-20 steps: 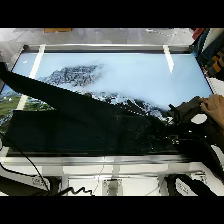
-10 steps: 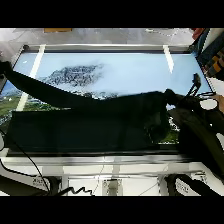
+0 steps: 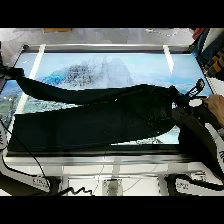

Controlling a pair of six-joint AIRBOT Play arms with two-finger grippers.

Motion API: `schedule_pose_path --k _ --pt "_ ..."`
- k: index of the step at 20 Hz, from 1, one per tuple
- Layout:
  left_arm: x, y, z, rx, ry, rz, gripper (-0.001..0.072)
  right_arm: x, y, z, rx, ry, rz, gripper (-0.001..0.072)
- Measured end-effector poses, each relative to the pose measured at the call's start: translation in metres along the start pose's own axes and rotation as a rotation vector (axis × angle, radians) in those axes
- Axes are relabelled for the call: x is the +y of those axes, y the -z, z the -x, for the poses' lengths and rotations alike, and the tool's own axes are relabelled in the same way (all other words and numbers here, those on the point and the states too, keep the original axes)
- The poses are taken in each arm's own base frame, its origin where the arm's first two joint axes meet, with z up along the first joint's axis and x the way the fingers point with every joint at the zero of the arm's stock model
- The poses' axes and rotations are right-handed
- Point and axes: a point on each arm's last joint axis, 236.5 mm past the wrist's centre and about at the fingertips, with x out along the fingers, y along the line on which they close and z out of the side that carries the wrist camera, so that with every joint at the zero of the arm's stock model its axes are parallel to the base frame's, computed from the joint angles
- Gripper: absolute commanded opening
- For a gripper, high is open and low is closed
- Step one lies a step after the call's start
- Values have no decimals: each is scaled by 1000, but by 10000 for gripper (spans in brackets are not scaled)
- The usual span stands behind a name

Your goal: Fold the clothes and pants, and hang the long-sleeved shirts on hangers.

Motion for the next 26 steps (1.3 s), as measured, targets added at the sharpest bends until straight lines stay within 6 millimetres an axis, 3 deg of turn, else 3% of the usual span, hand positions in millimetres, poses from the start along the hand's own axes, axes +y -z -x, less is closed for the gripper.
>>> schedule_pose_path --k 5,8,12,13,15,19,22,23,24,26 --pt "13 12 -1 46 -45 -25 21 -9 -4 -6 -29 23 -12 30" --pt "9 -5 -2 -24 -37 -17 21 -11 -6 -7 -38 28 -12 30" --pt "-20 -39 -14 -169 55 46 30 -11 -7 -7 -41 31 -10 30" --pt "-29 -45 -19 -198 80 65 142 -11 -7 -7 -40 30 -10 30" --pt "-44 -53 -33 -238 126 104 712 -11 -6 -7 -37 30 -10 30" --pt "-68 -62 -47 -279 186 154 702 -11 -5 -7 -35 30 -8 30" --pt "-61 -64 -39 -276 197 228 702 -11 -5 -7 -33 31 -1 31" --pt "-53 -63 -34 -270 194 265 702 -12 -5 -7 -32 33 12 51" --pt "-43 -60 -29 -256 188 300 702 -12 -5 -7 -31 35 23 131" --pt "-19 -51 -13 -219 173 367 701 -14 -5 -7 -29 45 76 437"
